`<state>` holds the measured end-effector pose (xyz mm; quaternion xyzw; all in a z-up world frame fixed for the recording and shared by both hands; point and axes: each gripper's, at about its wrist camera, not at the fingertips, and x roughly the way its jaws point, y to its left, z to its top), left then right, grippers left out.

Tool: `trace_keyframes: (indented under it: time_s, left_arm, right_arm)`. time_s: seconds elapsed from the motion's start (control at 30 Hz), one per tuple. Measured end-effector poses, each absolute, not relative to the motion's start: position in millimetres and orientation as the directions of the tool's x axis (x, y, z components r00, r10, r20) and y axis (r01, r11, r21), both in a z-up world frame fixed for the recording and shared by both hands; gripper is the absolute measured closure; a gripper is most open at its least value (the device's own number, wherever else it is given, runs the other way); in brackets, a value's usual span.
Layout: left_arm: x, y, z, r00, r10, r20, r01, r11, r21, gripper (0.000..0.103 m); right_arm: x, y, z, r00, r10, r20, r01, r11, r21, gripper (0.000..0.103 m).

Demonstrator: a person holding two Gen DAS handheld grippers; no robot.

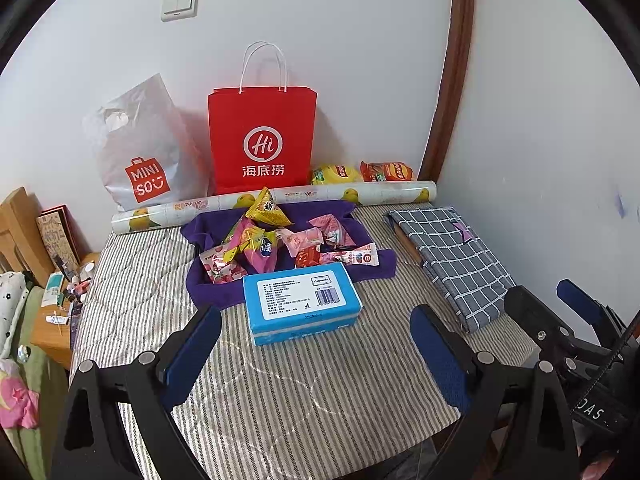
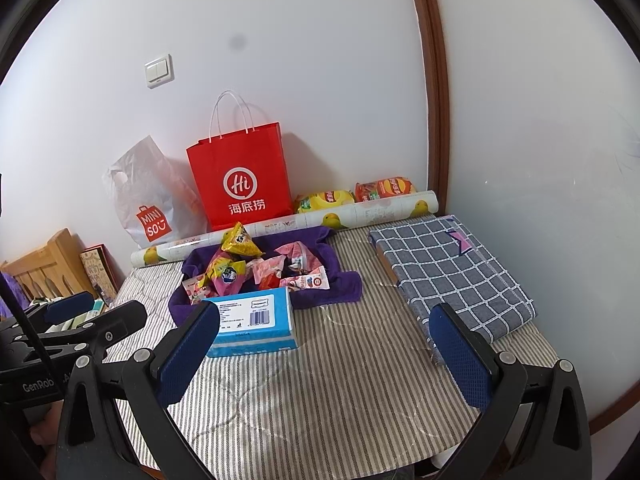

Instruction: Organize snacks

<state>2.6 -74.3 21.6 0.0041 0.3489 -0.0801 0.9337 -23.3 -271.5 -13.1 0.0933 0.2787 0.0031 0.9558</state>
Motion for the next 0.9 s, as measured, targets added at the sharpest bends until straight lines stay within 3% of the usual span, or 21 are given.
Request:
trace_keyframes:
  time_s: [0.9]
  left_arm:
    - [0.9, -75.9, 23.4, 0.746, -0.144, -0.650, 0.149, 0.988, -0.047, 0.007]
  right_arm:
    - [-26.0, -271.2, -9.5, 0.848, 0.061, -0.527, 0.042, 0.982, 0.182, 0.000]
